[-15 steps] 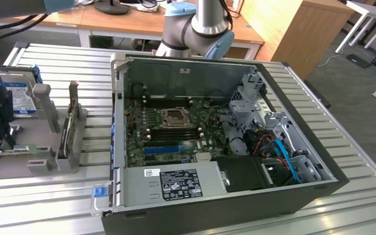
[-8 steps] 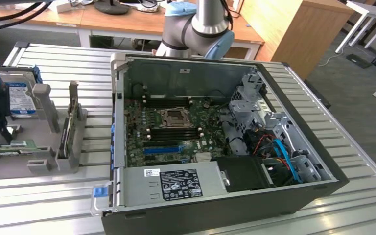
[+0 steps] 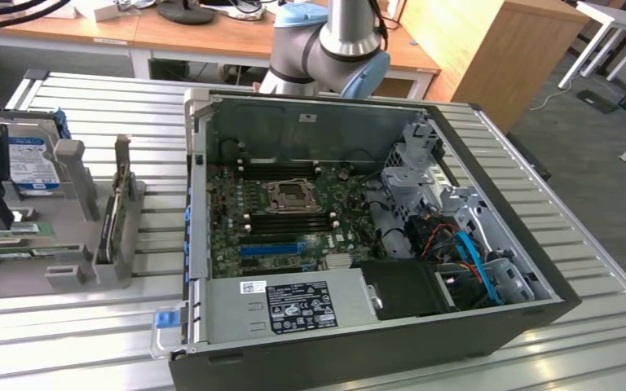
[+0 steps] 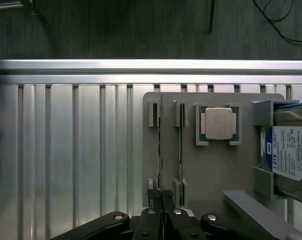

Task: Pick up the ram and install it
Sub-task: 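Pick up the ram and move it above insertion slot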

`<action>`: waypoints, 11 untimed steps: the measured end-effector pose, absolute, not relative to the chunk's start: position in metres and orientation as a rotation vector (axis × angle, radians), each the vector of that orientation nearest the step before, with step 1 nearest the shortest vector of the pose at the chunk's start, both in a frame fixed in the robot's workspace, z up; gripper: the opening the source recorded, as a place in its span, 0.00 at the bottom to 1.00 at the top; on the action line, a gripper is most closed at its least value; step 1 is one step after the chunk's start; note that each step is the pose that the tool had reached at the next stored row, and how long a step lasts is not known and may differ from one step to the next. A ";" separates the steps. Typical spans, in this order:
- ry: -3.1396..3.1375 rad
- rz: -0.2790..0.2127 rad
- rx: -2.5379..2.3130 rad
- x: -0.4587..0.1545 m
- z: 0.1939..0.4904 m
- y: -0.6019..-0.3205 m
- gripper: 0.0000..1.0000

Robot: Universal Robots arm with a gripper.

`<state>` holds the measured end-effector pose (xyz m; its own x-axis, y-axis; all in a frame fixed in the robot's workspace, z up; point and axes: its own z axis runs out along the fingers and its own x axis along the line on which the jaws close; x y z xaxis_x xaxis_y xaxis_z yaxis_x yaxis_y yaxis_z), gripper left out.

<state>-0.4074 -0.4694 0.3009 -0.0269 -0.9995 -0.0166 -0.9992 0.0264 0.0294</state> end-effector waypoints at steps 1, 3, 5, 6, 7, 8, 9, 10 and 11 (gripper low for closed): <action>-2.244 -0.051 2.185 -0.407 0.303 -0.469 0.12; -2.244 -0.051 2.185 -0.407 0.308 -0.469 0.12; -2.244 -0.051 2.185 -0.407 0.312 -0.469 0.12; -2.244 -0.051 2.185 -0.407 0.314 -0.469 0.12; -2.244 -0.051 2.185 -0.407 0.316 -0.469 0.12; -2.244 -0.051 2.186 -0.407 0.318 -0.469 0.12; -2.244 -0.051 2.185 -0.407 0.320 -0.469 0.12; -2.244 -0.051 2.185 -0.407 0.322 -0.469 0.12; -2.244 -0.051 2.185 -0.407 0.324 -0.469 0.12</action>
<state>-0.4074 -0.4694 0.3236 -0.0268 -0.9995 -0.0166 -0.9992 0.0263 0.0293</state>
